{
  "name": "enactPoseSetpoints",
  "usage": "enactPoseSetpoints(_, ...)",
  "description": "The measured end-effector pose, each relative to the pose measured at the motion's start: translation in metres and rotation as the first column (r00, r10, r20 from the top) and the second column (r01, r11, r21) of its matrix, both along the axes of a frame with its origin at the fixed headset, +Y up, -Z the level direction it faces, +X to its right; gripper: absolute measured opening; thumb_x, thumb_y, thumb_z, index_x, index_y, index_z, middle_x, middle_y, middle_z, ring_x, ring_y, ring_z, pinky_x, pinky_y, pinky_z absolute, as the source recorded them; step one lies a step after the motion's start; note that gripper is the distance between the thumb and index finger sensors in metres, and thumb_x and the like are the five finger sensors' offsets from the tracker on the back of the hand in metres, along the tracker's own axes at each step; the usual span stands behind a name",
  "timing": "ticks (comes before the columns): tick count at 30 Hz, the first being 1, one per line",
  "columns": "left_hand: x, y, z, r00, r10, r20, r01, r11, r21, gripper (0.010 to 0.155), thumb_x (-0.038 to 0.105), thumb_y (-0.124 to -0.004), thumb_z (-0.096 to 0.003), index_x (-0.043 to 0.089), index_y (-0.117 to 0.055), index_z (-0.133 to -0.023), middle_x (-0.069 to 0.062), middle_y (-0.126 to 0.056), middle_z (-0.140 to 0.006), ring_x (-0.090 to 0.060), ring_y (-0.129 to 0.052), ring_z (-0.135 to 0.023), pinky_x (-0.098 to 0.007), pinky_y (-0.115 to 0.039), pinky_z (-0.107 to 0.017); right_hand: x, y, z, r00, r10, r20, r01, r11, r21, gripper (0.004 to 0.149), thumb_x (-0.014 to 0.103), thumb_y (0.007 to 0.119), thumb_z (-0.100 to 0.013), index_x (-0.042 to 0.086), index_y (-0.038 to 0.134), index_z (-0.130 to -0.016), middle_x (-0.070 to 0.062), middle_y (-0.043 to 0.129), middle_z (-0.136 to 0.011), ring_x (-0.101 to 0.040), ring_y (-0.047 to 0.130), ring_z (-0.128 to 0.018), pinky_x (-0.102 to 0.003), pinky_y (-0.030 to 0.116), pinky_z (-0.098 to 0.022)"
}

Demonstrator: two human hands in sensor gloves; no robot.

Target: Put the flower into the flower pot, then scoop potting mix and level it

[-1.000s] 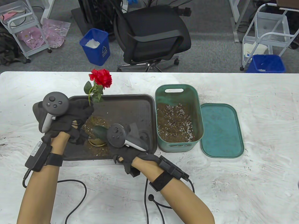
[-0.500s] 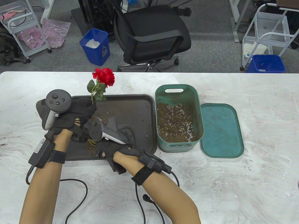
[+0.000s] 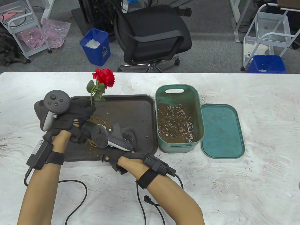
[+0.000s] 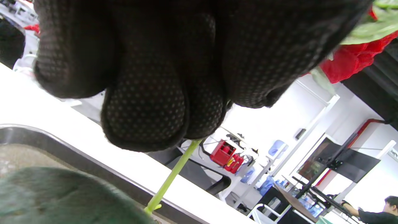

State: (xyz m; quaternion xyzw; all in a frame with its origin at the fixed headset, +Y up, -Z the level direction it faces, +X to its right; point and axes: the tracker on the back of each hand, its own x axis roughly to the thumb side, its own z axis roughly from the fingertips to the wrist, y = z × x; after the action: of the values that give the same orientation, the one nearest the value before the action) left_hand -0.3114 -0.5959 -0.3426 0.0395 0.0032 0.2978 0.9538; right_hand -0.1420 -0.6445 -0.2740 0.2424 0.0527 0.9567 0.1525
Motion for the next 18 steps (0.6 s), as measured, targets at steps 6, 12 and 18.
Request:
enactPoseSetpoints(6, 0.001, 0.003, -0.001, 0.999, -0.034, 0.015, 0.034, 0.999, -0.013, 0.041, 0.043, -0.1, -0.0314, 0.023, -0.104, -0.068, 0.002, -0.112, -0.055, -0.023, -0.12, -0.033, -0.039, -0.1, -0.031, -0.005, -0.006, -0.002, 0.994, 0.103, -0.042, -0.105, 0.992, -0.065, 0.045, 0.035, 0.07, -0.045, 0.023, 0.062, -0.088, -0.001, 0.094, -0.04, -0.013, 0.091, -0.004, -0.035, 0.084, 0.006)
enactPoseSetpoints(12, -0.006, 0.002, -0.001, 1.0, -0.012, 0.006, 0.012, 1.0, -0.014, 0.041, 0.043, -0.099, -0.0318, 0.024, -0.104, -0.068, 0.002, -0.112, -0.055, -0.023, -0.12, -0.033, -0.039, -0.099, -0.032, 0.038, 0.009, 0.004, 0.999, -0.014, -0.038, 0.015, 0.999, 0.03, 0.047, 0.037, 0.072, -0.043, 0.021, 0.064, -0.087, 0.001, 0.095, -0.037, -0.011, 0.091, -0.002, -0.033, 0.084, 0.007)
enactPoseSetpoints(18, -0.01, 0.001, 0.004, 0.999, 0.015, 0.03, -0.014, 1.0, -0.017, 0.041, 0.041, -0.099, -0.0321, 0.025, -0.103, -0.07, 0.002, -0.11, -0.058, -0.024, -0.118, -0.037, -0.04, -0.098, -0.034, 0.08, 0.031, -0.026, 0.995, -0.035, 0.096, 0.034, 0.999, 0.015, 0.047, 0.036, 0.072, -0.043, 0.021, 0.064, -0.087, 0.001, 0.095, -0.038, -0.011, 0.091, -0.003, -0.033, 0.084, 0.006)
